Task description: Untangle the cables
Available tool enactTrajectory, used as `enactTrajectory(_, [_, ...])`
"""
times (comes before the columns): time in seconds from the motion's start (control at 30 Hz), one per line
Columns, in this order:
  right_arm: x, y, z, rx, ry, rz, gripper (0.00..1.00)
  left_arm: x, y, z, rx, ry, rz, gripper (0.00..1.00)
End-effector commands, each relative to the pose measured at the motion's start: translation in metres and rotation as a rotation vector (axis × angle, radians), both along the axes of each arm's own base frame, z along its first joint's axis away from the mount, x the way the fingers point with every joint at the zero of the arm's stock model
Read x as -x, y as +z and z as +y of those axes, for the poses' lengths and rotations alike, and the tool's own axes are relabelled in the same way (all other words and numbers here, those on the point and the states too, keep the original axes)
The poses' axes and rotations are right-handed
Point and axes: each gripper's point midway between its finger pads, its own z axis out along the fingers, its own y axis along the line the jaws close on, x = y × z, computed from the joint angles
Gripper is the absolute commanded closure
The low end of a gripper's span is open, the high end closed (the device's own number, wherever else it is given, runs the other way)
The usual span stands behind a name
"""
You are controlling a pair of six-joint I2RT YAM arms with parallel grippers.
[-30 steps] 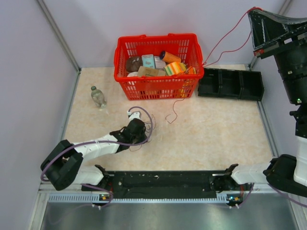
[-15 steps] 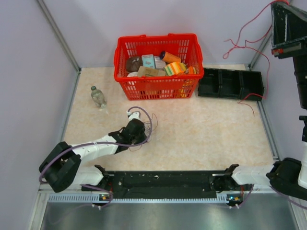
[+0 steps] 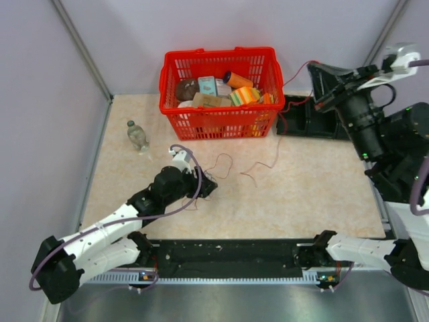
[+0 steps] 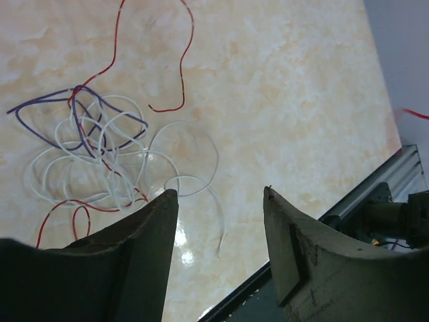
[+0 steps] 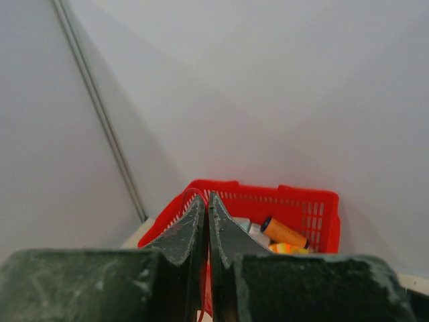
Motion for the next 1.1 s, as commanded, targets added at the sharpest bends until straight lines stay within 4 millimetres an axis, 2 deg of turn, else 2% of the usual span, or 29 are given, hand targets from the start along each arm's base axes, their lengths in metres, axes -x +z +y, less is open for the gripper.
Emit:
enactTrajectory(0.0, [-0.009, -0.038, 0.0, -0.001, -0.027, 0.089, 1.0, 0.002, 0.026, -0.005, 0.062, -0.047, -0.092, 0.41])
enactTrajectory(0.23, [-0.037, -0.138, -0.001, 0.154, -0.166, 0.288, 1.0, 0.004, -0.004, -0.004, 0.023, -0.062, -0.068, 0.4])
enactTrajectory(0.43, [-0.047, -0.197, 0.003, 0.278, -0.206, 0.401, 1.0, 0.003, -0.032, 0.0, -0.027, -0.057, -0.056, 0.4])
enactTrajectory(0.5, [-0.053, -0.228, 0.005, 0.326, -0.229, 0.466, 1.0, 0.004, -0.04, 0.002, -0.035, -0.053, -0.046, 0.4])
enactTrajectory(0.57, [-0.059, -0.259, 0.008, 0.338, -0.207, 0.547, 1.0, 0.005, -0.04, 0.0, -0.023, -0.07, -0.053, 0.39])
enactTrajectory(0.7, [-0.076, -0.323, -0.008, 0.28, -0.224, 0.753, 1.0, 0.004, -0.041, 0.0, -0.02, -0.064, -0.066, 0.4])
enactTrajectory(0.73, [-0.08, -0.353, -0.016, 0.247, -0.234, 0.871, 1.0, 0.004, -0.042, 0.002, -0.015, -0.052, -0.065, 0.4])
enactTrajectory(0.83, [-0.079, -0.402, -0.019, 0.201, -0.19, 1.053, 1.0, 0.004, -0.04, 0.005, 0.0, -0.036, -0.086, 0.4])
enactTrajectory(0.9, [-0.071, -0.434, -0.012, 0.193, -0.124, 1.166, 1.0, 0.004, -0.039, 0.006, 0.009, -0.032, -0.093, 0.4])
enactTrajectory(0.97, [-0.061, -0.458, -0.009, 0.201, -0.102, 1.245, 1.0, 0.005, -0.04, 0.007, 0.008, -0.027, -0.093, 0.4])
enactTrajectory(1.07, [-0.053, -0.49, -0.023, 0.239, -0.175, 1.329, 1.0, 0.004, -0.041, 0.007, 0.006, -0.027, -0.088, 0.4])
